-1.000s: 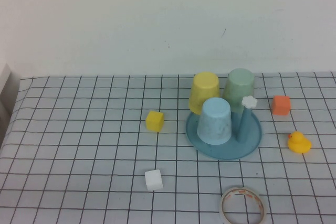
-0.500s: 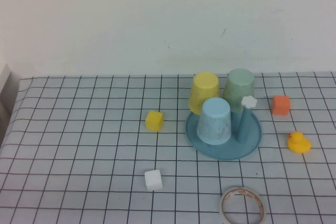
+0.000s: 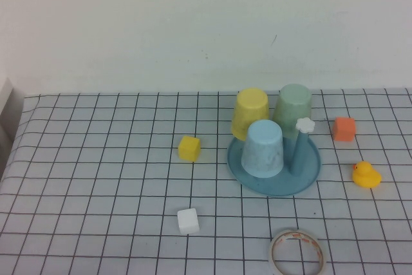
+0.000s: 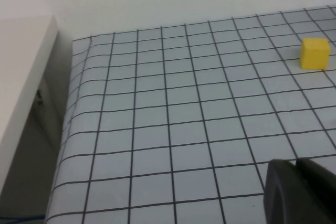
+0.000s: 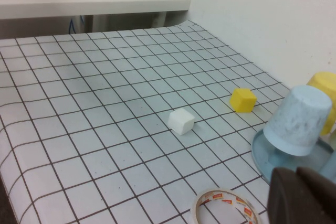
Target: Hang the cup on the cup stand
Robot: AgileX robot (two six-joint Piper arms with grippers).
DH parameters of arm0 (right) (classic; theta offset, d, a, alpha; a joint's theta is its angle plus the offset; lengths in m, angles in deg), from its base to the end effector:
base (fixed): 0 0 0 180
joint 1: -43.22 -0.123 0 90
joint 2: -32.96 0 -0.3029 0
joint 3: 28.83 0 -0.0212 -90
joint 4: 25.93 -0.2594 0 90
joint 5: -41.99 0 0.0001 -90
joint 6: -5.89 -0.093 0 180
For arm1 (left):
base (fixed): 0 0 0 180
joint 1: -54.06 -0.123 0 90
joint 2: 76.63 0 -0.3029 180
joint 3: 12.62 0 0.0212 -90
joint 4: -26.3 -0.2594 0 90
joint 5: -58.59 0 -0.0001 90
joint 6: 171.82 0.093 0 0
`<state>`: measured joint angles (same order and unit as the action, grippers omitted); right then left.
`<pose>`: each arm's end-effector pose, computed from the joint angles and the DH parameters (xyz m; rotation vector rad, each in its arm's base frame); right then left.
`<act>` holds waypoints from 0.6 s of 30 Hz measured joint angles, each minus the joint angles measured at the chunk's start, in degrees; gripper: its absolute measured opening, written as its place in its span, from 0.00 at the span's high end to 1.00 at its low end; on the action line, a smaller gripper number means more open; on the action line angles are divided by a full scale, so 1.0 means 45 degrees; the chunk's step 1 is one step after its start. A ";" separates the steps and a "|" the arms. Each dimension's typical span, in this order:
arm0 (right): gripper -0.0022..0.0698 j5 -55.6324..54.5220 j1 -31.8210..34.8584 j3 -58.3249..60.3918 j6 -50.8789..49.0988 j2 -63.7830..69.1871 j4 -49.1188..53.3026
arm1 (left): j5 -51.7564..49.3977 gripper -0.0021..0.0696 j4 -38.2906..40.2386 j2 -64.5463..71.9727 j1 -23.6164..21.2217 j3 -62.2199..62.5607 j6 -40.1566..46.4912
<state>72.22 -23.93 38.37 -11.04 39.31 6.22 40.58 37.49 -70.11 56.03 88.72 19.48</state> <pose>0.0347 0.0180 0.2349 -0.9533 1.4788 0.4751 0.0460 -0.0072 0.1795 0.0839 1.7936 -0.0704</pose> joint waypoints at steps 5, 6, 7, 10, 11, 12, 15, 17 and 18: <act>0.97 0.0000 0.0000 0.0000 0.0000 0.0000 0.0000 | -0.0011 0.97 -0.0116 0.0000 0.0404 0.0000 -0.0220; 0.97 0.0000 0.0000 0.0000 0.0000 0.0000 0.0000 | -0.0011 0.97 -0.0116 0.0000 0.0404 0.0000 -0.0253; 0.97 0.0000 0.0000 0.0000 0.0000 0.0000 0.0000 | -0.0011 0.97 -0.0116 0.0000 0.0404 0.0000 -0.0250; 0.97 0.0000 0.0000 0.0000 0.0000 0.0000 0.0000 | -0.0031 0.97 -0.0116 0.0000 0.0404 0.0000 -0.0311; 0.97 0.0000 0.0000 0.0000 0.0000 0.0000 0.0000 | -0.0031 0.97 -0.0116 0.0000 0.0404 0.0000 -0.0311; 0.97 0.0000 0.0000 0.0000 0.0000 0.0000 0.0000 | -0.0031 0.97 -0.0116 0.0000 0.0404 0.0000 -0.0320; 0.97 0.0000 0.0000 0.0000 0.0000 0.0000 0.0000 | -0.0062 0.97 -0.0131 0.0000 0.0404 0.0000 -0.0320; 0.97 0.0000 0.0000 0.0000 0.0000 0.0000 0.0000 | -0.0071 0.97 -0.0146 0.0000 0.0404 0.0000 -0.0320; 0.97 0.0000 0.0000 0.0000 0.0000 0.0000 0.0000 | -0.0091 0.97 -0.0146 0.0000 0.0404 0.0000 -0.0320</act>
<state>72.22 -23.93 38.37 -11.04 39.31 6.22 40.17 36.83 -70.11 57.85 88.72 18.05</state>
